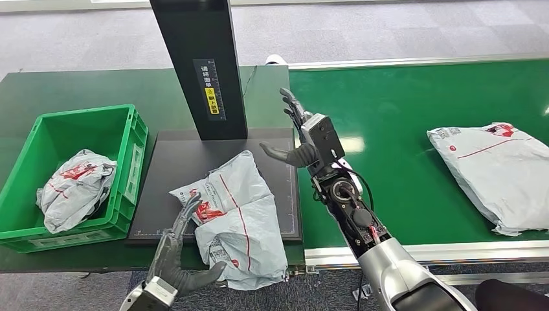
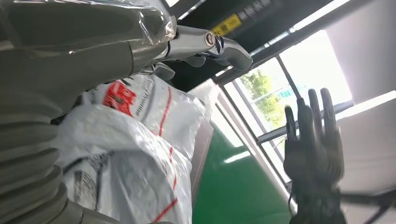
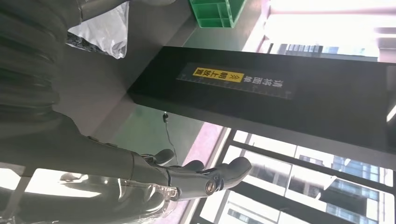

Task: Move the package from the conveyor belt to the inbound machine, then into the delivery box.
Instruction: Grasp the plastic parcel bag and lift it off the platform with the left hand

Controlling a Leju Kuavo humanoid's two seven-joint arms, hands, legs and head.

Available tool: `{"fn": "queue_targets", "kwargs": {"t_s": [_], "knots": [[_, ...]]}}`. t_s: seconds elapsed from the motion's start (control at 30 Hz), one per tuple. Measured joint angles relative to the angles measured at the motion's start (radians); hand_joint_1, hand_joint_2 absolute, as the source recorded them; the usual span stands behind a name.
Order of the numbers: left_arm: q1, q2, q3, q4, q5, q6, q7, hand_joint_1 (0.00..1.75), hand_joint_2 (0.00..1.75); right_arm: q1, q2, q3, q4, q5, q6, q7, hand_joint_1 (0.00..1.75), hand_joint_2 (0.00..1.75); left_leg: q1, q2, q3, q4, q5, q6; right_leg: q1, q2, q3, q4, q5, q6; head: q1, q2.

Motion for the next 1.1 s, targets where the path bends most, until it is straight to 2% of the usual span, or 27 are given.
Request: {"fn": "queue_targets", "kwargs": {"t_s": [0.17,0.43,0.6,0.83,1.1], "knots": [[-0.001,0.014,-0.087,-0.007,-0.209,0.090,0.042,0.00,1.75,0.012,-0.005,-0.005,-0.036,-0.002,-0.001,0.000,0.00,1.75,0.000,0.000,0.000,0.000,0.000,0.000,0.000,0.000,0.000,0.000,0.000,0.000,0.000,0.000],[-0.037,0.042,-0.171,0.027,-0.325,0.087,0.107,0.00,1.75,0.026,-0.016,-0.007,-0.070,0.008,0.000,0.012,0.00,1.75,0.000,0.000,0.000,0.000,0.000,0.000,0.000,0.000,0.000,0.000,0.000,0.000,0.000,0.000],[-0.057,0.055,-0.190,0.064,-0.407,0.118,0.175,0.00,1.75,0.033,-0.023,-0.009,-0.080,0.016,0.002,0.015,0.00,1.75,0.000,0.000,0.000,0.000,0.000,0.000,0.000,0.000,0.000,0.000,0.000,0.000,0.000,0.000],[-0.079,0.060,-0.186,0.147,-0.630,0.156,0.379,0.00,1.75,0.043,-0.026,-0.021,-0.084,0.047,0.008,0.020,0.00,1.75,0.000,0.000,0.000,0.000,0.000,0.000,0.000,0.000,0.000,0.000,0.000,0.000,0.000,0.000],[-0.091,0.049,-0.174,0.222,-0.709,0.128,0.449,0.00,1.75,0.062,-0.022,-0.030,-0.084,0.078,0.010,0.025,0.00,1.75,0.000,0.000,0.000,0.000,0.000,0.000,0.000,0.000,0.000,0.000,0.000,0.000,0.000,0.000]]}}
